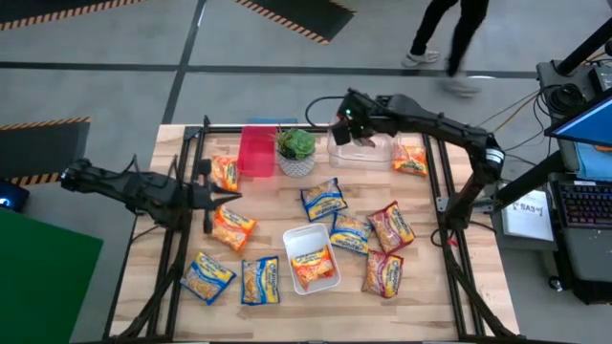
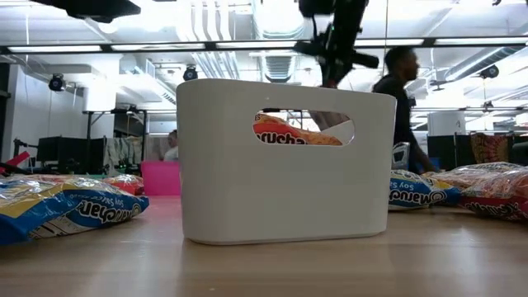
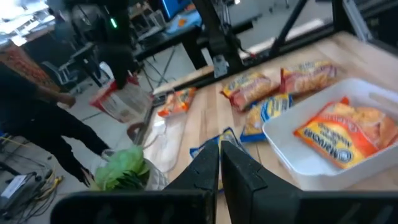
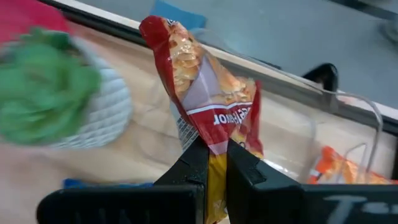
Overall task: Sort Maruchan noodles
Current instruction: Put the top red noodle pack into the transparent bin
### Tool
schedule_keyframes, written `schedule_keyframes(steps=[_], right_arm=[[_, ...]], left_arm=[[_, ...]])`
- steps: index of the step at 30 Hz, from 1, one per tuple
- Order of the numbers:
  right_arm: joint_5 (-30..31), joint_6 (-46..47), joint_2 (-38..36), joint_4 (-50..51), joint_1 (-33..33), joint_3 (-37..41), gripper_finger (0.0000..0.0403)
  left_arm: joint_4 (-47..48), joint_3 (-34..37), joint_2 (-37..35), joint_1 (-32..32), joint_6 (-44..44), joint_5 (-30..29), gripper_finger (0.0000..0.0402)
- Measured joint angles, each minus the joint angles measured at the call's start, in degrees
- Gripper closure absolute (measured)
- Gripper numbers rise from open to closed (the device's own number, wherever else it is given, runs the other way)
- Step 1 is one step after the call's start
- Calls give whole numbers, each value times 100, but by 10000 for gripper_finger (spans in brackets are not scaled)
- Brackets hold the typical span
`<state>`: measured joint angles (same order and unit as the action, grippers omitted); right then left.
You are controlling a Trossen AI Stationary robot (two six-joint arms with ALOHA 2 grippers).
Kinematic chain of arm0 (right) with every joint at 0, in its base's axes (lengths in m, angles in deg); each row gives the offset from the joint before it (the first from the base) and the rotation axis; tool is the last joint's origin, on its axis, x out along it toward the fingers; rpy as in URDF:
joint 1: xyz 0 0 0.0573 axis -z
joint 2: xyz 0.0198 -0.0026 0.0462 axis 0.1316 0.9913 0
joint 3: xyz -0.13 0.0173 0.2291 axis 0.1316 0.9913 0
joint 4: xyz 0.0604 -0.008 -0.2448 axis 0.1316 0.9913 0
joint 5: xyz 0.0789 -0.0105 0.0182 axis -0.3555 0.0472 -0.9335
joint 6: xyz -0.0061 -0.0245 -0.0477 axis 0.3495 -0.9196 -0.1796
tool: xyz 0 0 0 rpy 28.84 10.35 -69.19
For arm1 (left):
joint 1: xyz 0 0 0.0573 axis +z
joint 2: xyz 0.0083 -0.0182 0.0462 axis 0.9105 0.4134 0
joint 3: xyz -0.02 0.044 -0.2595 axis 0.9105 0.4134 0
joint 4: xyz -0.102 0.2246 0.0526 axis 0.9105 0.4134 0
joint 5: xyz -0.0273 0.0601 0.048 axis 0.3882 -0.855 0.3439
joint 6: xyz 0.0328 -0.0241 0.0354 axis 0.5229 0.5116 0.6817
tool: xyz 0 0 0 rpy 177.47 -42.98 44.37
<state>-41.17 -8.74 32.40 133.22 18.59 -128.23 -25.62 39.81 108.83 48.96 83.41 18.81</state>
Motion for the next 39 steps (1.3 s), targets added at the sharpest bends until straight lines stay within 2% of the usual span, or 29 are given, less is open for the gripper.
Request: schedule_keyframes(steps=[6,13,30,34,39], right_arm=[[145,67,261,-48,333,236,386],[647,140,706,-92,400,506,386],[645,155,1791,-763,387,526,383],[402,154,1851,-971,389,526,355],[324,91,1800,-1136,385,526,295]], left_arm=[[16,36,-323,0,-98,-1,402],[57,72,-400,0,-100,-1,402],[49,74,-385,0,-61,-3,402],[42,74,-362,0,-61,-3,402],[11,74,-315,0,-59,-3,402]])
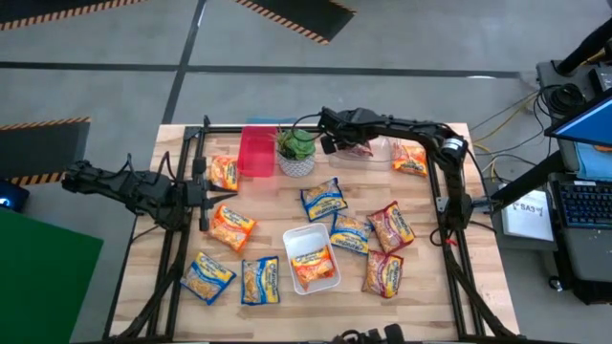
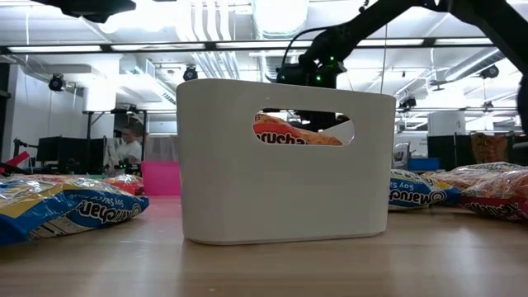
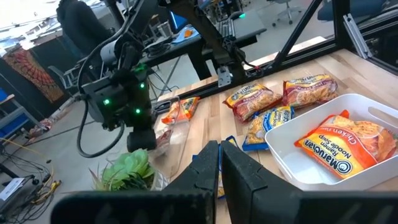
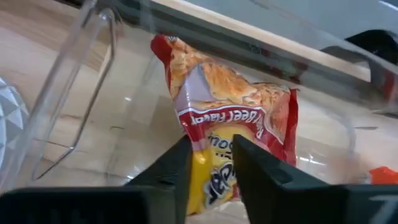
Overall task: Sort Maruchan noodles
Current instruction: Put the top red noodle pack into the transparent bin, then put the orange noodle pack into the white bin
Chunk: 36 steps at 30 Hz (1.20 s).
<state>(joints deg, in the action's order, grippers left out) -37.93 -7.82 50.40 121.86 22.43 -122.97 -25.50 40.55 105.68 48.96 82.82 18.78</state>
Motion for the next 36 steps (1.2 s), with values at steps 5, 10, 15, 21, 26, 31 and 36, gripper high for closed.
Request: schedule_keyframes(steps=[5,10,15,21,26,31,36], right_arm=[[5,-199,-376,5,-99,0,244],[93,-435,-984,34,-498,60,218],[548,-607,-1695,5,-1247,408,206],[662,-913,-2675,-1145,-2490,1624,208],[645,-1316,-3491,-2738,-3441,3046,211],[613,-1761,-4204,-4398,-4083,4436,211],[593,-2098,-4833,-5817,-4278,5559,211]], left_arm=[[-115,0,93,0,2,0,402],[-377,0,243,0,2,-2,402],[-630,-24,428,0,-70,-2,402],[-769,-160,769,0,-698,-2,402],[-717,-162,1110,-2,-1491,4,402],[-659,-162,1484,-19,-2111,11,402],[-659,-162,1795,-24,-2431,17,402]])
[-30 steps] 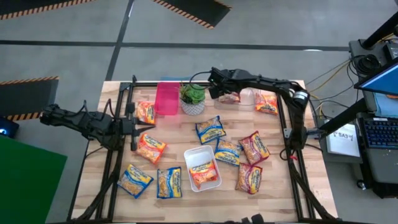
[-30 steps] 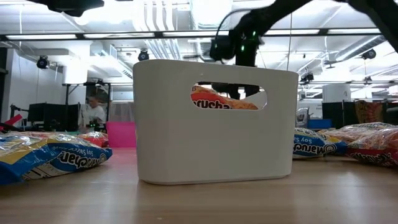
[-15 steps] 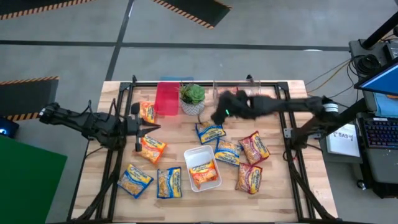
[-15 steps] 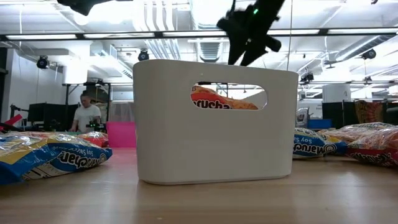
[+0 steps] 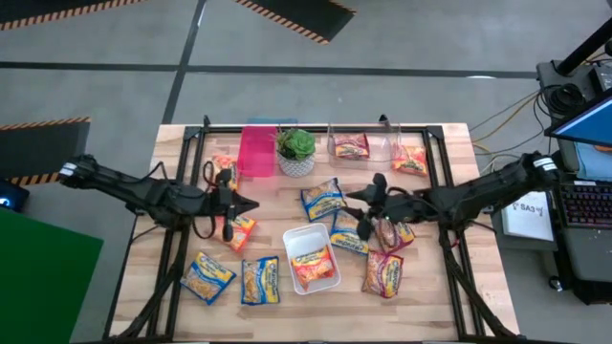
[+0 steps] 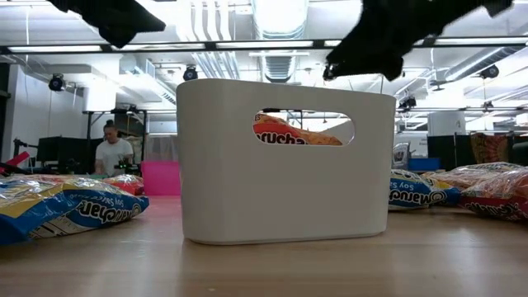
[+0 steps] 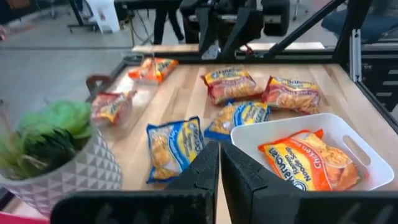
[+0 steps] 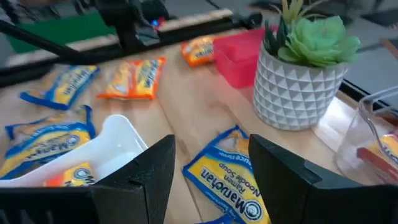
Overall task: Sort Maruchan noodles
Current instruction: Put the orange noodle pack into the white bin
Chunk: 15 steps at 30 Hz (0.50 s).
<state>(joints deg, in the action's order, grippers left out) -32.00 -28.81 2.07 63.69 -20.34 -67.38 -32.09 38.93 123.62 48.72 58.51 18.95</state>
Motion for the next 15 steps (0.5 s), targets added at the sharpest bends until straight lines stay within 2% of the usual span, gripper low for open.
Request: schedule_keyframes(steps=[8,15], right_arm=[[-301,-468,-924,-1659,5,1300,211],[-457,-1015,-1229,-3323,4,2261,211]], left_arm=[[-84,0,390,2,-250,-1,402],[-422,2,666,2,-172,0,402]])
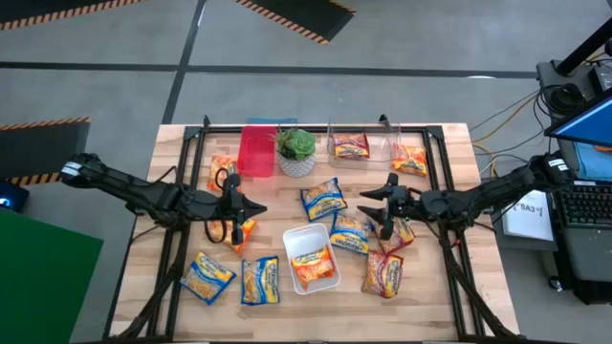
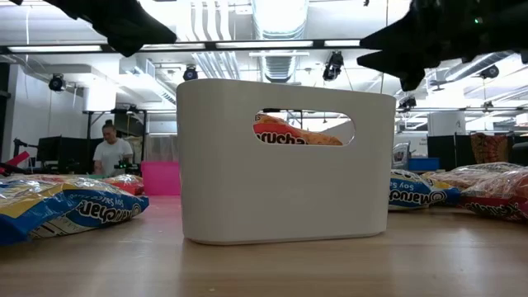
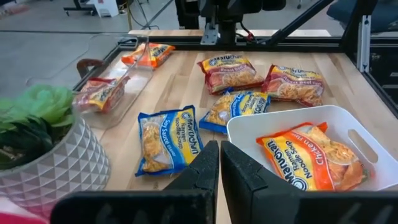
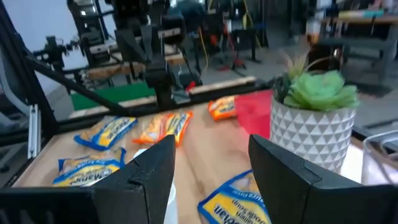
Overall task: Sort Maruchan noodles
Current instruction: Put the orange noodle pack into the white bin
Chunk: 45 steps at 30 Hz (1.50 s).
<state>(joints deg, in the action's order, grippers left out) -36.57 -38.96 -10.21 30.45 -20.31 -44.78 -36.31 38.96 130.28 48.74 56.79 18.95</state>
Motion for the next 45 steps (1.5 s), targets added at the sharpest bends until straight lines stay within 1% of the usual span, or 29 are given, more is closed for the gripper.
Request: schedule_keyframes(steps=[4,10,13,16,20,22,25,27,31,34,38,42,45], right_arm=[[-124,-317,-246,-390,1,296,211],[-148,-981,-931,-388,1,477,211],[-320,-1433,-1342,-298,1,506,211],[-555,-1716,-1719,-99,1,513,211],[-612,-1576,-2063,146,1,515,211],[-694,-1633,-2118,229,1,515,211],[-706,-2037,-2117,212,1,517,211],[-702,-2377,-2115,-17,3,521,211],[-693,-2917,-2184,-604,1,309,211],[-706,-2994,-2225,-481,1,83,211],[-698,-3118,-2225,-184,1,-116,211],[-691,-3235,-2225,-90,1,-181,211],[-691,-3249,-2225,-87,1,-200,211]], left_arm=[[-221,2,38,1,153,-6,402],[-859,2,25,9,283,-56,402],[-1317,2,46,20,416,-124,402],[-1618,2,47,24,445,-517,402],[-1759,2,47,24,359,-1367,402],[-1792,2,47,24,192,-1669,402],[-1896,2,47,24,-41,-1797,402],[-1999,-4,47,24,-221,-1801,402],[-2003,-138,52,7,-352,-1801,402],[-1982,-309,54,13,-315,-1805,402],[-1901,-631,54,34,-16,-1909,402],[-1309,-921,52,45,34,-1912,402],[-632,-1081,54,111,-451,-1924,402]])
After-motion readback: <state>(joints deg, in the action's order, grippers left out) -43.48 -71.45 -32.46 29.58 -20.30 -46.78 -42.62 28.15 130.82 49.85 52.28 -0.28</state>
